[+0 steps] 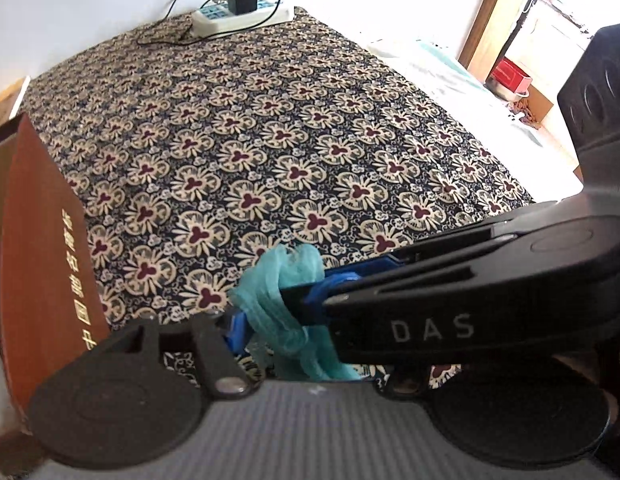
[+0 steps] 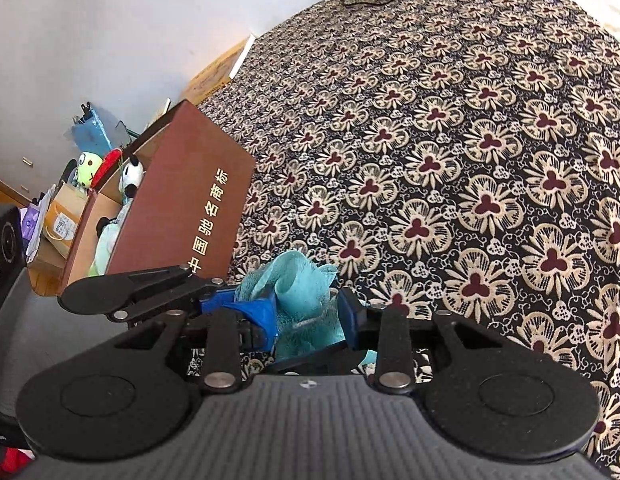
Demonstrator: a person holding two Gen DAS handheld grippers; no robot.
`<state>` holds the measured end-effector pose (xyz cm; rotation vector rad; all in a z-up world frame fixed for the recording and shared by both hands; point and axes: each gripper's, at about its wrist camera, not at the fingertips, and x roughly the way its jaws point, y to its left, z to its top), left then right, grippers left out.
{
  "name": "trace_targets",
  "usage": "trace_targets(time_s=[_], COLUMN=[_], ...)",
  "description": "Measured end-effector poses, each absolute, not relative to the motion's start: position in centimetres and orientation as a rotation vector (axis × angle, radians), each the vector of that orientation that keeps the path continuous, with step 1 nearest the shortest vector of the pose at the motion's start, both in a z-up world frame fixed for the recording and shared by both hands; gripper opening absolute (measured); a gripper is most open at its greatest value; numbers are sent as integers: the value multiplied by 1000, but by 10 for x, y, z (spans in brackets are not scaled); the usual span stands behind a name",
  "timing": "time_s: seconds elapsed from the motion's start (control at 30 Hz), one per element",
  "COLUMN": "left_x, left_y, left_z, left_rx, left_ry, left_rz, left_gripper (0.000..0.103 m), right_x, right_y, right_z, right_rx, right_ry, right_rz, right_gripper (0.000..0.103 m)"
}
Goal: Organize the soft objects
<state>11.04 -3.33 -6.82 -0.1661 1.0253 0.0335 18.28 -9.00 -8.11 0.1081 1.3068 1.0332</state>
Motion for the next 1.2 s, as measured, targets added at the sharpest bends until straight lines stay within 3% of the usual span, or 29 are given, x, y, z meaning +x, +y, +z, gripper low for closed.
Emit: trace_targets(time_s=[1.2], left_x=[111], left_y=[-53], left_z=[-74], left_rx=[-47], left_ry=[1097], left_rz=[50], left_gripper=[56], right_x=[178], right_y=[-100], right_z=[-92], right_rx=[146], right_ry=[1385], right_rz=[1016], right_gripper=[17])
